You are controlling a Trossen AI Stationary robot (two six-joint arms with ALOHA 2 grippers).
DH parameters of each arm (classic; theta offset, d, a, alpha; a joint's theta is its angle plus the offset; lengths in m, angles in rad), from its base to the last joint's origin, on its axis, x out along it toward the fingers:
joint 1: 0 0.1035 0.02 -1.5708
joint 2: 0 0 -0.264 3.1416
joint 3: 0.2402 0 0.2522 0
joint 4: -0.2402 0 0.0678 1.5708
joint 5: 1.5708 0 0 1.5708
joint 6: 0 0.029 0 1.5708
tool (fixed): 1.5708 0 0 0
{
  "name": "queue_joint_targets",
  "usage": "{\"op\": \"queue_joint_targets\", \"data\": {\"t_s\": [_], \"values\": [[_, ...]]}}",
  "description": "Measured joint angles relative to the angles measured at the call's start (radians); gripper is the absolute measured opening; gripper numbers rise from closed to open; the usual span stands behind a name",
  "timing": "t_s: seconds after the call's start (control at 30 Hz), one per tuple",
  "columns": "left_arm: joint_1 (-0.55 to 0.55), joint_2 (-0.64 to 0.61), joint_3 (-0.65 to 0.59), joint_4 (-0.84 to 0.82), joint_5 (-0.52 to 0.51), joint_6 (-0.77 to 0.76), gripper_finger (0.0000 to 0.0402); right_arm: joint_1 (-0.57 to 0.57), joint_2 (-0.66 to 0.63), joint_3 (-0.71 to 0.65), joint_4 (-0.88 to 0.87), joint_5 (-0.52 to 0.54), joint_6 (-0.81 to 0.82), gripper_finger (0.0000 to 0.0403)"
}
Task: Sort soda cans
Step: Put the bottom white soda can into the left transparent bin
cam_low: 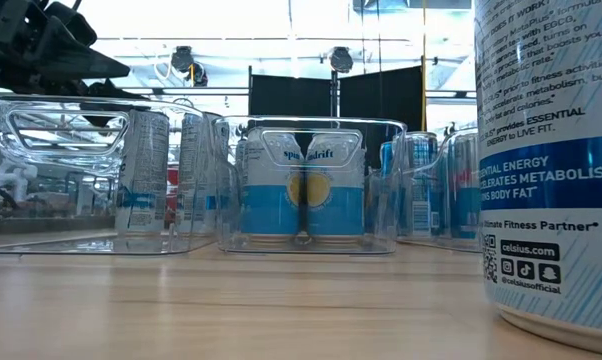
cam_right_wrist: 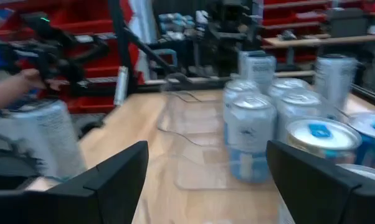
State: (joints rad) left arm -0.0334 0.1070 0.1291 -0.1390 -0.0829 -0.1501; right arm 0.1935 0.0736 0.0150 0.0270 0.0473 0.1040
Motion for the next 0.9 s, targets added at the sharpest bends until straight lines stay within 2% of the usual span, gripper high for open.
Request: {"op": "queue_joint_targets", "data": {"t_s": [0.07, 0.9], "values": [[0.0, 0.0, 0.0, 0.0, 0.0, 0.0, 0.0363, -0.01, -0.026, 0.0, -0.007, -0.03, -0.009, 0.0318], [0.0, 0.0, 0.0, 0.003, 0.0, -0.001, 0.0363, -0.016, -0.023, 0.0, -0.009, -0.023, -0.03, 0.0318]]}}
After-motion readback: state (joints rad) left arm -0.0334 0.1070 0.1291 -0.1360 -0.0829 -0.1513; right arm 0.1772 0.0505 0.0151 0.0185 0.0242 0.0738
